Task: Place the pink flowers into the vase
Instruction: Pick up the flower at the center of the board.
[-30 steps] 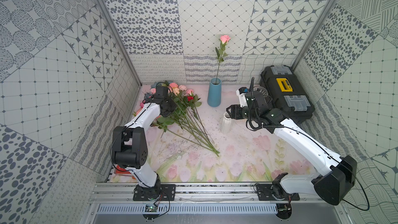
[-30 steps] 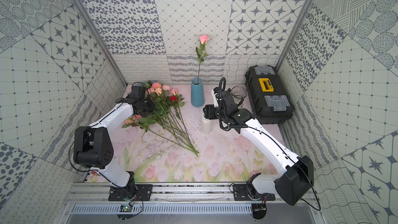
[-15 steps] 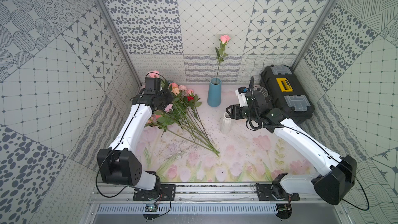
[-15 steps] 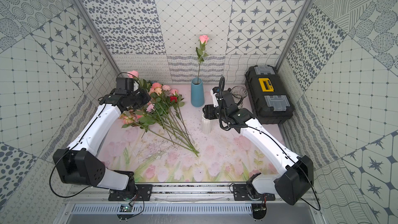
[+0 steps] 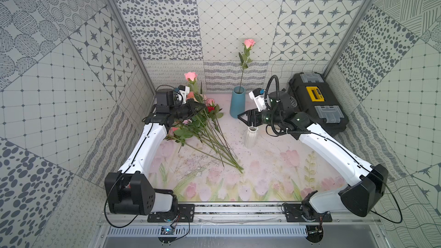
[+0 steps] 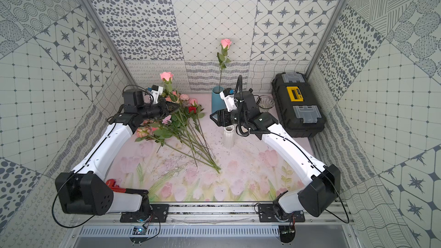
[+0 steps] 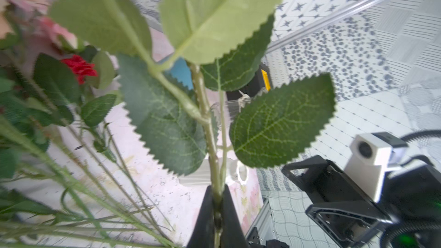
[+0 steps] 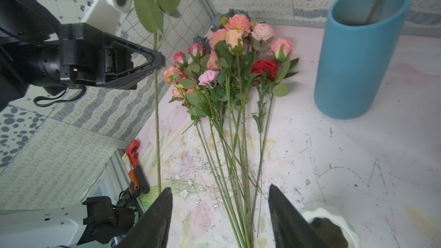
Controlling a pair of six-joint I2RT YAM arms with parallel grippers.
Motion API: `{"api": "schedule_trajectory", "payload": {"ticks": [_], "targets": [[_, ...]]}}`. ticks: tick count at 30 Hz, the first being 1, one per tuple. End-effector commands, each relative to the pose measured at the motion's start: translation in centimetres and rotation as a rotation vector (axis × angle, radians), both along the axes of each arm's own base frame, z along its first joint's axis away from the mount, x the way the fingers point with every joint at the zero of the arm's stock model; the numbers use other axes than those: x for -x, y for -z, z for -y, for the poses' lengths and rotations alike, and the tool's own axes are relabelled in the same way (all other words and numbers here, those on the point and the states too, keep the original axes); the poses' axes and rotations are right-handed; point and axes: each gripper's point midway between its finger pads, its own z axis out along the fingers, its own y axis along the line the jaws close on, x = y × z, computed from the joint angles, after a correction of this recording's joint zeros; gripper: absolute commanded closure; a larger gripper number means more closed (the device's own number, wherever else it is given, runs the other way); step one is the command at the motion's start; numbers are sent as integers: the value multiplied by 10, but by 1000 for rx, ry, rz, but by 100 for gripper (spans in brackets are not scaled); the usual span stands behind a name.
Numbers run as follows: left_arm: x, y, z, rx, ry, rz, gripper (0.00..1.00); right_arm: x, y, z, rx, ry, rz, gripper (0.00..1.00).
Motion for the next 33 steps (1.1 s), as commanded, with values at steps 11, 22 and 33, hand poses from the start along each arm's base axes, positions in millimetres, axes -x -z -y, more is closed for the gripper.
{"api": "schedule_trajectory", "payload": {"ticks": [11, 22, 33], "targets": [[59, -70, 42, 270, 436, 241, 100, 17, -44, -84, -256, -303, -40, 52], [60, -59, 48, 240, 442, 212, 100, 16, -54, -101, -320, -362, -50, 61], [58, -55, 50, 241, 442, 195, 100, 11, -50, -109, -324, -378, -73, 67]]}}
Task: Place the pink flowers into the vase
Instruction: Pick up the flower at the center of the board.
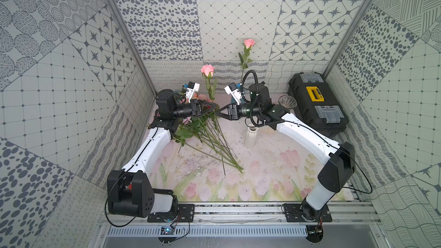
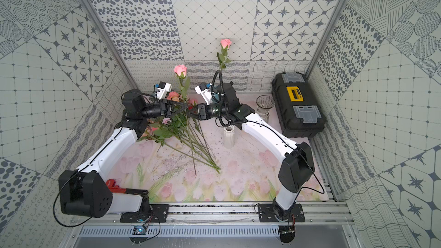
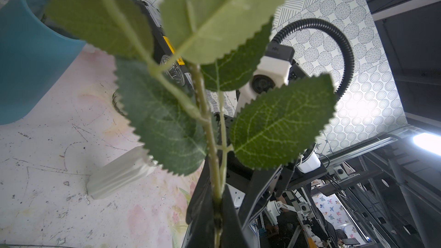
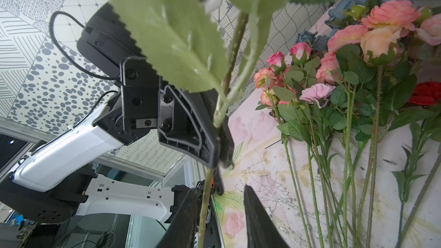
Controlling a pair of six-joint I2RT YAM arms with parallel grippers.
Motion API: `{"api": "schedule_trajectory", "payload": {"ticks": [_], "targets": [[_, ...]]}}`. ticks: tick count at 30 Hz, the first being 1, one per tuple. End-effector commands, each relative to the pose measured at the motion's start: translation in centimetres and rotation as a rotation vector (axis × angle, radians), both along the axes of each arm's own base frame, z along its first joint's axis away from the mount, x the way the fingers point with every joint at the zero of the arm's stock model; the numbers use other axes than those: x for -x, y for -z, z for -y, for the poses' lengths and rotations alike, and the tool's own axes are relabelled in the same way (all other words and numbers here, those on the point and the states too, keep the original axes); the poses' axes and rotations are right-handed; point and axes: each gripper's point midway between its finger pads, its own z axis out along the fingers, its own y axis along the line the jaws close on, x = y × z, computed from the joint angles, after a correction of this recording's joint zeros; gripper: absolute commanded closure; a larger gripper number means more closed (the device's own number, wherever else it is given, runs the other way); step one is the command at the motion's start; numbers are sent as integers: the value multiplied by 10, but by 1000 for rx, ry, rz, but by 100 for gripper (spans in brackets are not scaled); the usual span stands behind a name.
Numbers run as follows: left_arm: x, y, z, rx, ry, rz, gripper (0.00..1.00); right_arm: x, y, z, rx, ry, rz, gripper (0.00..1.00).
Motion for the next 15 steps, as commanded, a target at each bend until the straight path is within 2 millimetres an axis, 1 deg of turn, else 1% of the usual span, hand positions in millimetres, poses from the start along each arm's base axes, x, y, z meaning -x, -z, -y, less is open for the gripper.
{"api": "schedule_trajectory", "payload": {"ticks": [1, 4, 11, 15], "targets": [[6, -5, 3, -1, 43, 50, 100, -2, -17, -8, -49, -22, 29, 67], [6, -5, 3, -2, 43, 50, 100, -2, -15, -12, -52, -32, 23, 69], [7, -6, 3, -2, 41, 54, 100, 0, -13, -17, -51, -47, 12, 76], [7, -6, 3, -2, 41, 54, 100, 0, -9, -20, -49, -51, 2, 86]]}}
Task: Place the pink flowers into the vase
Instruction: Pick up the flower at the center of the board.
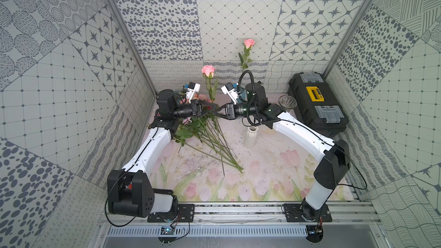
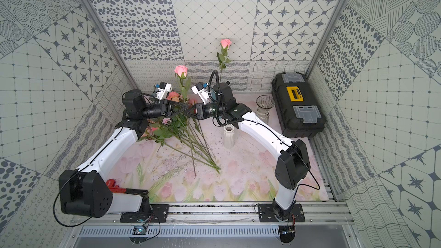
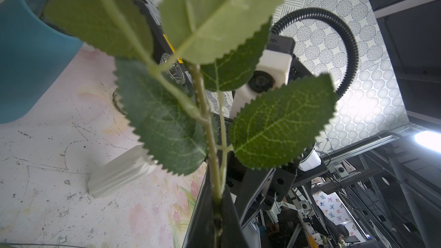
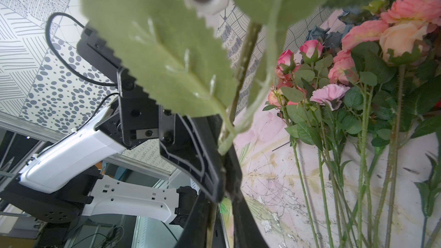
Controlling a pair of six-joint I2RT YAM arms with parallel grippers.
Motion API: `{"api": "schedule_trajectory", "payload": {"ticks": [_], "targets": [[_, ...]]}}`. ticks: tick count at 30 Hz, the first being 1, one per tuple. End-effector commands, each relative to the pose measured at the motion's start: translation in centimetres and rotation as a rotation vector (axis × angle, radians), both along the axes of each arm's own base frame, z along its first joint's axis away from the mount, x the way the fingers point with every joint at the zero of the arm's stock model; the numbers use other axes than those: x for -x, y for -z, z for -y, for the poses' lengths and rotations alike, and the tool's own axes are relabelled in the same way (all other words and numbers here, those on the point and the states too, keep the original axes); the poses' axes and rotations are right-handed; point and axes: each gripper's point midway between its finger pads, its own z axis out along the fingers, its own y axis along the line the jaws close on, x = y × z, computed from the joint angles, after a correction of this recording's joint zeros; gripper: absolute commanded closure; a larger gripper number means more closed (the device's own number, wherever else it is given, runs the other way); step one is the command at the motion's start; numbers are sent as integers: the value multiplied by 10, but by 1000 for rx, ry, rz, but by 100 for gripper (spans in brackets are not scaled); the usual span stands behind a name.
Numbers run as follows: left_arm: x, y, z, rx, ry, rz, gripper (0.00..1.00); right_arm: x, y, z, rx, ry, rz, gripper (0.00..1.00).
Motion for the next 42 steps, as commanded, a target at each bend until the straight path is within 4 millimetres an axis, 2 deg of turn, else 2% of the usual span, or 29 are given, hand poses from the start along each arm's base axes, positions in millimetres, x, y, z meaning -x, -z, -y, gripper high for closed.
{"api": "schedule_trajectory", "payload": {"ticks": [1, 4, 7, 10, 14, 17, 23, 26, 28, 34, 42], "targets": [[6, -8, 2, 2, 37, 54, 100, -2, -11, -6, -35, -9, 22, 89], [7, -7, 2, -3, 33, 55, 100, -2, -11, -6, -38, -6, 20, 99], [5, -5, 2, -13, 26, 45, 100, -3, -10, -5, -35, 5, 23, 100], [5, -3, 1, -23, 19, 40, 85, -5, -9, -4, -27, 24, 30, 100], [5, -2, 1, -34, 7, 41, 50, -7, -8, -2, -14, 46, 41, 100], [1, 3, -2, -68, -26, 32, 41, -12, -6, 1, 5, 78, 51, 100], [-8, 13, -15, -227, -157, -9, 38, -22, -1, 10, 59, 154, 90, 100], [-19, 28, -36, -401, -306, -47, 38, -28, 1, 15, 91, 198, 115, 100], [-24, 44, -56, -526, -409, -84, 38, -31, 4, 19, 111, 225, 132, 100], [-30, 88, -112, -801, -656, -137, 38, -41, 10, 30, 167, 303, 176, 100], [-30, 112, -151, -968, -810, -140, 38, -72, 28, 45, 272, 456, 271, 100]]}}
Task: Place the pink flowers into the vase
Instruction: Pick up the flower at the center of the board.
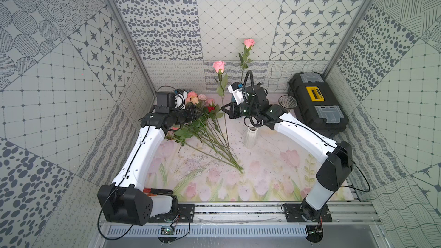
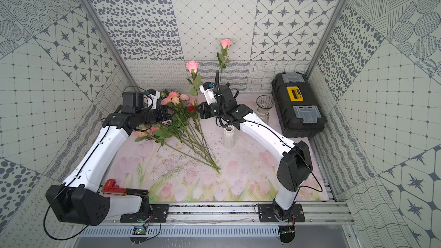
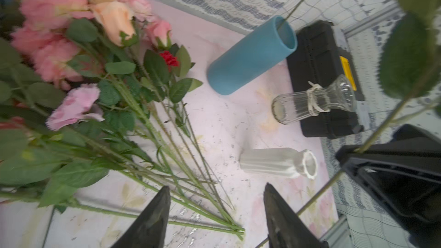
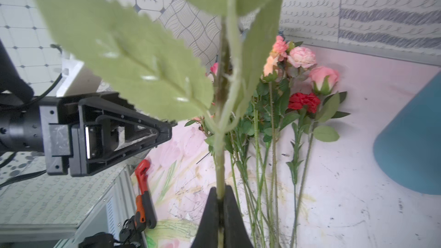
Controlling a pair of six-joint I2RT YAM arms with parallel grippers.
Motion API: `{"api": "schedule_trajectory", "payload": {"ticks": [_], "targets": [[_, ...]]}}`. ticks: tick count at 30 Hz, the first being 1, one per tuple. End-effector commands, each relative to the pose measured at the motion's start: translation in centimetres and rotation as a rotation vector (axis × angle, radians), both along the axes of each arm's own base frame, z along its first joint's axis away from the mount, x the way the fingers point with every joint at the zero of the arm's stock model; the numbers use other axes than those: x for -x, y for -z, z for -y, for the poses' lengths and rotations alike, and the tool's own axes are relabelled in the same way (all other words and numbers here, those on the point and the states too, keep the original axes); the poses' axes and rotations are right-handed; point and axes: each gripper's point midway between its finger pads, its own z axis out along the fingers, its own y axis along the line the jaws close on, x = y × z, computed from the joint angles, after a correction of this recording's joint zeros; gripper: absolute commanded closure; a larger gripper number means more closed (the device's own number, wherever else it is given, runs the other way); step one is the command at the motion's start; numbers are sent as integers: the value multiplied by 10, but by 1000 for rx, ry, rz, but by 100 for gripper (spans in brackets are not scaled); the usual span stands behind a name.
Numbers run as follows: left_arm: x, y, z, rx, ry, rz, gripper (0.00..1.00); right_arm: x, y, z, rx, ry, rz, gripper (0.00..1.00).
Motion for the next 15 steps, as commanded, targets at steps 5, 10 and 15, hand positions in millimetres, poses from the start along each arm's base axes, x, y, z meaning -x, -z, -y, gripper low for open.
{"api": "schedule_trajectory", "payload": {"ticks": [5, 10, 15], "targets": [[6, 26, -66, -313, -206, -31, 38, -29, -7, 14, 63, 149, 159, 100], [6, 28, -70, -287, -224, -35, 38, -45, -18, 19, 61, 219, 249, 100], [5, 29, -71, -263, -224, -41, 38, -55, -35, 22, 50, 257, 339, 100]]}}
